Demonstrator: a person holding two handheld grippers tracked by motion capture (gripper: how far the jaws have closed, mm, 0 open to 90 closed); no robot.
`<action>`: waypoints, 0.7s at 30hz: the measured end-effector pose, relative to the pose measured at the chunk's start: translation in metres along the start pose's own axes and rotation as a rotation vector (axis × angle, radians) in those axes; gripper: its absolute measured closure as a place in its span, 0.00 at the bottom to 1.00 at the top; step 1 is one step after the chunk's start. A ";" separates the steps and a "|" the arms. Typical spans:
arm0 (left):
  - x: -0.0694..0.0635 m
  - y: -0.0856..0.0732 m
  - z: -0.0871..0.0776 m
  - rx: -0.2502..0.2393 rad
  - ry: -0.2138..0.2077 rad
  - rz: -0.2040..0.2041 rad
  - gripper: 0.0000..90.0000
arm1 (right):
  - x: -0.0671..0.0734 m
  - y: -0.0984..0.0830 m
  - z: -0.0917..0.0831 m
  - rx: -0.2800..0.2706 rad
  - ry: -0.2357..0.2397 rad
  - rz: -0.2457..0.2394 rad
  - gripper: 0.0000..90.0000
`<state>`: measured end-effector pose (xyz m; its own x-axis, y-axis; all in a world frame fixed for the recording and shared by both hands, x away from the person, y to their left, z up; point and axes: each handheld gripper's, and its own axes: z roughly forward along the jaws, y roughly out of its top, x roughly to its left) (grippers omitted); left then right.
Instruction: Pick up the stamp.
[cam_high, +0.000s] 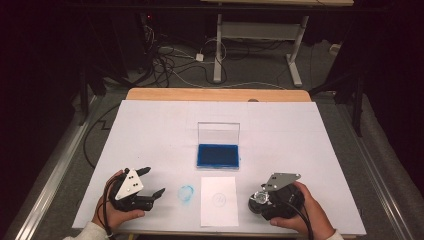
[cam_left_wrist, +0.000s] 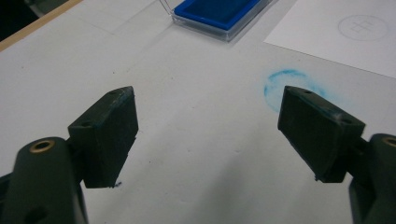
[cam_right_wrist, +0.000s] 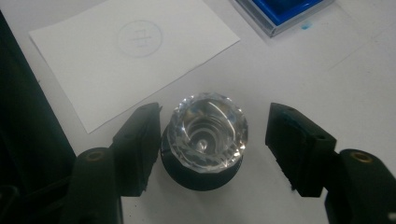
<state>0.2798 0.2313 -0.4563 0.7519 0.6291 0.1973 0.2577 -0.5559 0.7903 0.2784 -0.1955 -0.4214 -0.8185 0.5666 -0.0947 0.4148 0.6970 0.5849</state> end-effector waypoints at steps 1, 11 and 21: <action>0.000 0.000 0.000 0.000 -0.001 0.000 0.21 | 0.000 0.000 0.001 0.011 0.007 -0.005 0.45; -0.001 -0.001 0.001 0.016 -0.019 -0.002 0.22 | 0.000 0.001 0.000 0.004 0.017 -0.029 0.58; -0.001 -0.001 0.001 0.019 -0.023 0.002 0.22 | 0.001 0.000 0.003 0.015 0.011 -0.038 0.59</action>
<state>0.2796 0.2311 -0.4576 0.7663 0.6153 0.1850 0.2677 -0.5675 0.7786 0.2793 -0.1935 -0.4238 -0.8383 0.5345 -0.1076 0.3891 0.7247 0.5687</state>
